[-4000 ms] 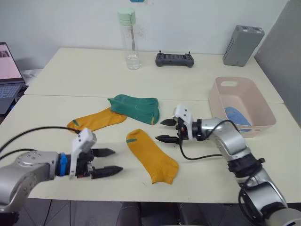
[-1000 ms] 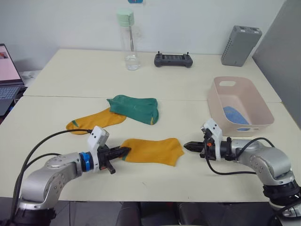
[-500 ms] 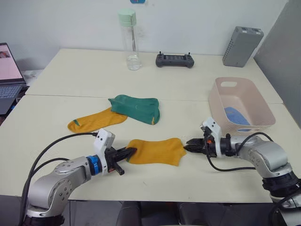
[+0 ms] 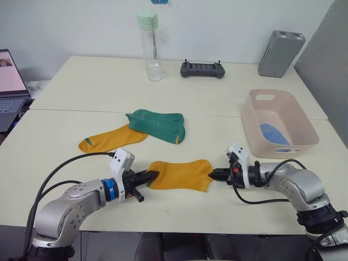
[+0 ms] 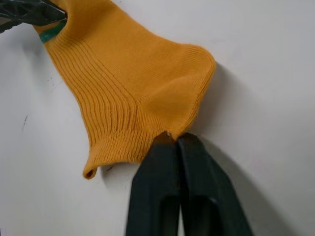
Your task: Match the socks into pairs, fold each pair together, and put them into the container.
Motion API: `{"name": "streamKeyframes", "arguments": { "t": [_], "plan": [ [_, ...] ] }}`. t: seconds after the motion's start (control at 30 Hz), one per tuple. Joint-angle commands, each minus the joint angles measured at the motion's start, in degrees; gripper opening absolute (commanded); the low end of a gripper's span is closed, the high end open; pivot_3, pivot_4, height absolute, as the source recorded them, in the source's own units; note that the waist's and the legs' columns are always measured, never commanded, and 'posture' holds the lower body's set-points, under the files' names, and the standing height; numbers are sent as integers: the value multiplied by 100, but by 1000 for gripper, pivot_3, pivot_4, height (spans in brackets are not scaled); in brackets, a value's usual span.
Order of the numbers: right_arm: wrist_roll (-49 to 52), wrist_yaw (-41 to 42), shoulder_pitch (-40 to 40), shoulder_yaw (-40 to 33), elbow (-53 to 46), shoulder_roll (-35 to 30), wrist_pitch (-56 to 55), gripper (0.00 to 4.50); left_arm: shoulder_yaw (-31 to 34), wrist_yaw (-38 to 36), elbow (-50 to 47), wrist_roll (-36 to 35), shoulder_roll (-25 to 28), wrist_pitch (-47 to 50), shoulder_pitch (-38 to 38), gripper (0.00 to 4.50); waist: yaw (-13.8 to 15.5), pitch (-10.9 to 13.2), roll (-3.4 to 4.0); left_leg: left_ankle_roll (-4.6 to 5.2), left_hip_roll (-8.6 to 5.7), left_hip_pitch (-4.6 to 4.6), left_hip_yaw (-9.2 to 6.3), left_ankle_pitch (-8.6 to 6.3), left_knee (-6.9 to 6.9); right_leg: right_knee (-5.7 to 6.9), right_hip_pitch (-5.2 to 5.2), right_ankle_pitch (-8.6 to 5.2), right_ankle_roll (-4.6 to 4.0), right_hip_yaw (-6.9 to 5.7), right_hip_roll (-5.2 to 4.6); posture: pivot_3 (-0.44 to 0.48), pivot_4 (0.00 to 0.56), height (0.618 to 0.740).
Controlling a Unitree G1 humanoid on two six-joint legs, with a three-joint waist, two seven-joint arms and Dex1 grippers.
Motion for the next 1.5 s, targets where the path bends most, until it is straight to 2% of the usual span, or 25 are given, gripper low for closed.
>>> {"name": "streamKeyframes", "arguments": {
  "t": [0.03,0.17,0.27,0.5,0.53,0.63,0.77,0.8,0.87,0.93,1.03,1.13,1.17,1.23,1.4,1.47,1.5],
  "plan": [
    [129,164,-43,-208,-150,-212,-15,25,-13,6,-180,-89,-67,-98,1,0,0,0,0,0,0,0,0,0,0,0,0,-1,-1,0,0,0,150,740],
    [80,318,-207,-259,45,-428,-93,25,-69,173,-215,-41,-266,-152,-50,0,0,0,0,0,-1,0,1,0,1,0,0,-4,-6,2,0,0,150,740],
    [-30,473,-292,-157,149,-592,-227,25,-216,191,-54,284,-277,-488,-98,0,1,0,0,0,0,0,1,0,2,0,1,-3,-5,2,0,0,150,740],
    [-129,389,-227,-50,82,-495,-459,25,-377,192,247,534,-287,-712,-245,0,1,0,0,0,-1,0,1,0,-2,0,-1,-1,-2,0,1,0,150,740],
    [-193,324,-200,-73,61,-433,-627,2,-359,202,253,484,-332,-675,-247,220,1,0,0,0,-1,0,1,0,-3,0,-1,-1,-2,0,1,0,150,740],
    [-267,225,-140,-197,35,-358,-810,726,-367,116,190,453,-282,-655,-193,958,0,0,0,0,0,-1,0,0,-4,0,-1,-1,-1,0,1,0,150,740],
    [-360,191,-121,-414,15,-524,-1073,2206,-37,100,193,373,-115,-595,-170,2293,1,0,0,0,-1,-1,0,0,-4,0,-1,-1,0,0,0,0,150,740],
    [-326,243,-147,-529,-54,-607,-1123,2543,213,-60,161,125,53,-434,-176,2592,1,0,-1,0,-1,-1,0,0,-4,0,-1,0,0,0,0,0,150,740],
    [-317,264,-237,-648,-147,-688,-1230,3330,486,-405,104,-60,475,-328,-157,2604,-2,1,-2,0,1,-1,-1,0,-4,1,-4,-1,-1,-2,1,0,150,740],
    [-251,286,-391,-652,-220,-654,-1269,3965,581,-673,202,44,901,-443,-142,2604,-24,2,0,0,1,0,0,0,-6,3,-7,-3,-3,-1,1,0,150,740],
    [32,158,-595,-755,-277,-243,-1214,3965,670,-950,413,117,1214,-653,-301,2604,-38,2,1,0,1,1,5,0,-10,1,-9,-13,-22,3,0,0,150,740],
    [-94,179,-585,-488,-441,137,-1631,3965,547,-1279,632,262,1284,-1122,-769,2604,-6,2,0,0,1,0,1,0,-13,1,-9,-10,-16,-3,1,0,150,740],
    [-216,173,-571,-358,-455,221,-1778,3791,433,-1413,672,347,1305,-1277,-884,2604,13,3,0,0,1,-3,-2,0,-13,1,-9,-5,-7,-6,1,0,150,740],
    [-639,184,-529,79,-434,329,-2213,3381,47,-1685,696,631,1246,-1728,-1035,2231,36,2,1,0,0,-7,-1,0,-15,-2,-10,-5,-8,-9,-1,0,150,740],
    [-1791,38,-593,1123,363,735,-3376,1526,-1076,-2110,1044,1524,917,-2830,-1412,758,15,2,0,-2,0,-7,5,-1,-20,-3,-11,0,-18,-6,-3,0,150,740],
    [-2020,-62,-609,1235,753,912,-3587,797,-1566,-2131,1397,2118,811,-3368,-1527,161,14,2,1,0,2,-6,0,0,-20,1,-11,2,-20,-9,2,0,150,740],
    [-2088,-106,-570,1184,907,927,-3678,451,-1669,-2044,1630,2307,724,-3553,-1550,0,12,2,1,0,2,-6,0,0,-19,3,-12,2,-20,-8,3,0,150,740]
  ]
}}
